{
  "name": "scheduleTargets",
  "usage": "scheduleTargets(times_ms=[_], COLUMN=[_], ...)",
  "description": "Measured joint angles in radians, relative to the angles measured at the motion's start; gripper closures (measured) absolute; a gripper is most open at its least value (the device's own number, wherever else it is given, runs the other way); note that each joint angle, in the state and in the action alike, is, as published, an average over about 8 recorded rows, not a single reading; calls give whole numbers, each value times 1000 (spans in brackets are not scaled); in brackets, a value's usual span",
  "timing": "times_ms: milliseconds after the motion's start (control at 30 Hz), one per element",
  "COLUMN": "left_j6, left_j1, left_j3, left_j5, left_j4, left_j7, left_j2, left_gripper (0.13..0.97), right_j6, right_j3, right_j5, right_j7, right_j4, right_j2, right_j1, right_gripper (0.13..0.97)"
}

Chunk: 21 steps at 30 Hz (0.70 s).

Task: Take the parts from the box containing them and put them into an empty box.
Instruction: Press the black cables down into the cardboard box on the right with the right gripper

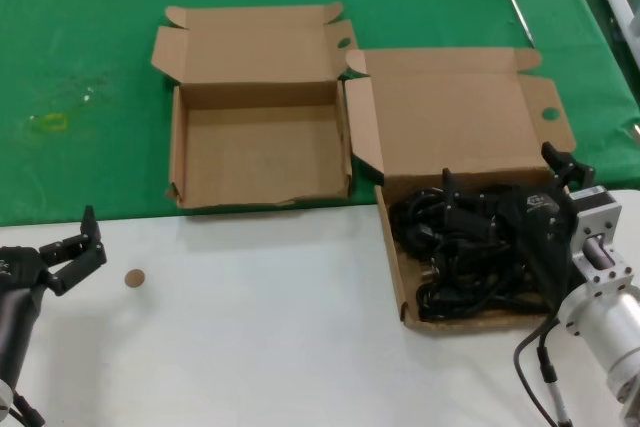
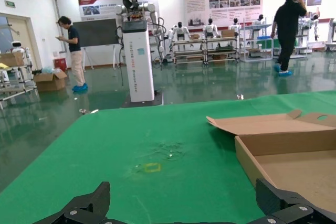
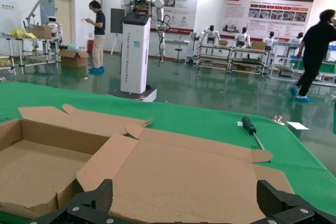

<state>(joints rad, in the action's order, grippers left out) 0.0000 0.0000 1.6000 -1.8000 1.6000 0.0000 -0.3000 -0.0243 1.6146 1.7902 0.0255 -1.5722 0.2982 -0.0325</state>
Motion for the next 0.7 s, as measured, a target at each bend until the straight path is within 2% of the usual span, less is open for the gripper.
scheduleTargets(times_ms=[700], left_j6=[0], left_j1=[0], left_j3=[0], left_j5=[0], left_j4=[0], left_j7=[0], left_j2=[0], left_gripper=[133], right_j6=[0], right_j3=[0], right_j5=[0], right_j7=[0], right_j4=[0], right_j2=[0], right_j1=[0], right_gripper=[129])
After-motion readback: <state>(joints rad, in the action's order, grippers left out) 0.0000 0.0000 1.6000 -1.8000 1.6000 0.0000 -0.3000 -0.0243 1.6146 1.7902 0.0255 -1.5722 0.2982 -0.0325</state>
